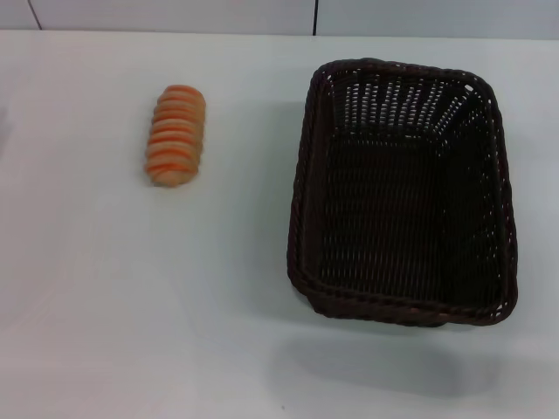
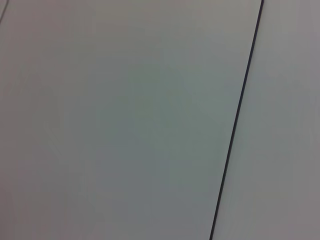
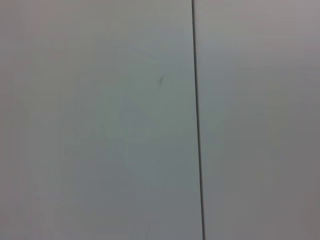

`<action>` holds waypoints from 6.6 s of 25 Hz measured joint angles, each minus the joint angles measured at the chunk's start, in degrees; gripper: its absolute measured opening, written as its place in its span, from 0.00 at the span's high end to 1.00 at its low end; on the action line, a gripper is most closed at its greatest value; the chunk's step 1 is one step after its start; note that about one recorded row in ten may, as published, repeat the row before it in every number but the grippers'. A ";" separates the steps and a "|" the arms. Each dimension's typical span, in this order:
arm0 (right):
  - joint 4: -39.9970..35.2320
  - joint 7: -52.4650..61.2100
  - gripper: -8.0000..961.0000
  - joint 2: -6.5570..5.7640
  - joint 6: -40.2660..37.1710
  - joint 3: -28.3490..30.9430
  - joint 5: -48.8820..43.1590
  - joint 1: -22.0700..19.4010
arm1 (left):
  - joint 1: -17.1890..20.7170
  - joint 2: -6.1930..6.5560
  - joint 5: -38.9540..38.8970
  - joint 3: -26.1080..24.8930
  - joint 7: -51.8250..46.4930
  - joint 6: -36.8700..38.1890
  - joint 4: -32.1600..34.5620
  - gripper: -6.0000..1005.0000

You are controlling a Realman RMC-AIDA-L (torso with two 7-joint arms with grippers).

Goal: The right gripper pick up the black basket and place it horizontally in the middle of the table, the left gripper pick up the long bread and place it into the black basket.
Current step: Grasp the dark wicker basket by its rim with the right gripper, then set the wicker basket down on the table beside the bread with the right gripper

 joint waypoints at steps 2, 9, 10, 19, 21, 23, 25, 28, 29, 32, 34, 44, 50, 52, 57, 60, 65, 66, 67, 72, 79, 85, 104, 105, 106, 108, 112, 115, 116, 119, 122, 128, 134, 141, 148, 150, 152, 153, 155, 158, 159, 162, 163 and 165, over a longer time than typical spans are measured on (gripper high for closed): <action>1.14 -0.15 0.18 -0.02 1.31 0.13 0.13 -0.60 | -0.18 -0.05 0.00 0.00 0.09 -0.13 0.05 0.14; 2.22 -0.29 0.18 -0.08 4.74 1.11 0.18 -0.88 | -0.51 -0.38 0.00 -1.47 0.22 -0.63 0.10 0.14; 2.22 -0.29 0.18 -0.08 5.20 1.23 0.19 -0.81 | -0.53 -0.43 0.00 -1.57 0.23 -0.66 0.11 0.14; 12.24 -2.61 0.18 0.02 22.20 2.80 1.60 -4.19 | -0.85 -0.54 0.01 -1.27 0.28 -0.73 -0.19 0.14; 17.12 -2.62 0.18 0.00 32.50 5.70 1.93 -5.04 | -1.04 -0.49 0.32 -1.19 0.29 -0.74 -0.18 0.14; 18.33 -2.62 0.18 0.00 35.27 6.49 1.88 -5.12 | -1.09 -0.46 0.73 -1.24 0.28 -0.74 -0.22 0.14; 20.55 -2.63 0.18 0.04 39.72 7.98 1.14 -5.17 | -1.16 -0.38 1.77 -1.47 0.19 -0.74 -0.34 0.14; 22.19 -2.31 0.18 0.18 43.82 10.33 -1.26 -4.44 | -1.39 -0.32 2.35 -1.58 0.13 -0.71 -0.47 0.14; 22.28 -2.15 0.18 0.21 44.66 11.31 -1.96 -3.72 | -1.47 -0.32 2.38 -1.58 0.13 -0.68 -0.48 0.14; 21.41 -0.50 0.18 0.23 48.86 15.88 -4.56 0.16 | -1.64 -0.30 2.74 -1.58 -0.02 -0.53 -0.50 0.14; 20.64 4.20 0.18 0.09 55.09 20.03 -9.17 3.63 | -1.68 -0.29 3.06 -1.58 -0.15 -0.43 -0.60 0.14; 25.61 27.51 0.18 -0.18 86.01 25.48 -37.17 16.82 | -1.70 -0.22 3.11 -1.56 -0.18 -0.28 -1.27 0.14; 29.27 30.46 0.18 -0.40 100.36 27.19 -37.00 19.97 | -1.81 -0.19 3.10 -1.63 -0.18 0.28 -1.30 0.14; 29.68 31.50 0.18 -0.40 104.17 27.25 -37.00 20.76 | -1.86 -0.18 3.09 -1.64 -0.18 0.50 -1.52 0.14; 29.81 34.87 0.18 -0.36 111.28 27.29 -36.95 21.60 | -1.90 -0.06 3.08 -1.70 -0.18 0.70 -2.02 0.14; 29.87 37.28 0.18 -0.33 114.64 27.09 -36.87 21.65 | -1.95 -0.02 3.07 -1.90 -0.18 0.75 -2.20 0.14; 29.90 41.31 0.18 -0.23 118.97 26.10 -36.41 22.48 | -1.96 0.04 3.07 -2.75 -0.16 0.42 -2.10 0.14; 29.80 42.52 0.18 -0.23 120.26 25.46 -36.29 23.08 | -1.99 0.06 3.07 -2.85 -0.05 0.35 -2.00 0.14; 29.80 42.52 0.18 -0.23 120.26 25.46 -36.29 23.08 | -2.01 0.08 3.07 -2.92 0.05 0.33 -1.92 0.15; 28.94 44.37 0.18 -0.14 121.92 24.53 -36.04 23.65 | -2.01 0.24 3.07 -2.96 0.25 0.30 -1.65 0.15; 25.70 45.38 0.18 -0.07 122.07 24.45 -34.83 23.52 | -1.97 0.52 3.52 -2.94 0.31 0.23 -1.45 0.15; 22.59 45.42 0.18 -0.01 120.49 24.38 -33.91 23.32 | -1.90 0.52 4.58 -3.15 0.34 0.25 -1.44 0.15; 15.89 45.08 0.21 -0.09 116.63 22.82 -31.16 23.76 | -1.96 0.52 4.57 -3.14 1.06 0.56 -1.49 0.15; 15.68 45.07 0.22 -0.11 116.50 22.82 -31.03 23.78 | -1.94 0.52 4.56 -3.14 1.06 0.57 -1.54 0.15; 15.50 45.01 0.23 -0.14 116.05 22.81 -30.95 23.75 | -1.87 0.52 4.56 -3.14 1.06 0.58 -1.64 0.15; 15.45 44.96 0.24 -0.14 115.85 22.79 -30.94 23.72 | -1.79 0.52 4.56 -3.14 1.06 0.59 -1.74 0.15; 15.01 44.82 0.28 -0.20 115.45 22.75 -30.92 23.73 | -1.61 0.52 4.56 -3.46 1.06 0.65 -1.95 0.15; 15.07 44.77 0.42 -0.23 115.40 22.61 -30.92 23.75 | -1.59 0.50 4.56 -3.59 1.06 0.66 -1.95 0.15; 15.12 44.77 0.49 -0.23 115.40 22.58 -30.92 23.77 | -1.54 0.45 4.56 -3.82 1.06 0.67 -1.97 0.15; 15.18 44.75 0.64 -0.23 115.25 22.53 -30.92 23.85 | -1.53 0.42 4.57 -3.83 1.05 0.67 -1.98 0.15; 15.20 44.46 0.75 -0.27 114.82 22.62 -30.92 23.87 | -1.57 0.36 4.57 -3.85 1.05 0.67 -1.98 0.15; 14.93 40.64 0.79 -0.32 112.12 23.69 -30.92 23.65 | -1.70 0.24 4.57 -3.91 0.97 0.69 -1.98 0.15; 15.12 29.63 0.80 -0.39 108.57 26.72 -28.06 24.23 | -1.97 0.21 5.52 -3.83 0.83 0.14 -2.34 0.15; 15.09 16.00 0.80 -1.05 110.91 33.92 -26.48 28.36 | -2.45 0.04 8.09 -5.19 2.22 -2.81 -2.75 0.15; 13.80 -0.44 0.80 -2.21 116.06 39.95 -21.34 34.38 | -2.60 0.14 8.15 -6.08 2.58 -4.57 -3.07 0.15; 13.37 -4.53 0.80 -2.47 118.53 40.71 -19.46 36.44 | -2.53 0.19 8.16 -6.16 2.59 -5.07 -3.77 0.15; 13.28 -8.57 0.81 -2.63 121.35 40.84 -17.96 38.23 | -2.24 0.18 8.17 -6.58 2.64 -5.80 -4.90 0.15; 13.27 -10.47 0.81 -2.67 122.83 40.83 -17.48 39.14 | -2.08 0.14 8.19 -6.85 2.66 -6.22 -5.35 0.15; 13.23 -13.34 0.82 -2.73 125.13 40.71 -17.13 41.12 | -1.61 0.06 8.17 -7.87 2.68 -7.55 -6.84 0.15; 12.75 -16.60 0.82 -2.78 127.64 40.67 -17.02 43.95 | -1.12 -0.02 8.17 -9.14 2.74 -9.44 -8.51 0.15; 12.46 -17.44 0.82 -2.80 128.36 40.69 -17.02 44.66 | -1.05 -0.08 8.17 -9.46 2.76 -9.80 -8.76 0.15; 11.41 -20.81 0.82 -2.96 132.24 40.97 -16.69 47.82 | -1.03 -0.58 8.22 -10.63 3.09 -10.30 -8.96 0.15; 11.41 -20.81 0.82 -2.96 132.24 40.97 -16.69 47.82 | -1.04 -0.85 8.30 -11.13 3.40 -10.60 -9.11 0.15; 10.80 -21.70 0.82 -3.14 134.20 41.10 -15.64 49.26 | -1.09 -1.43 8.52 -12.16 4.33 -11.32 -9.63 0.15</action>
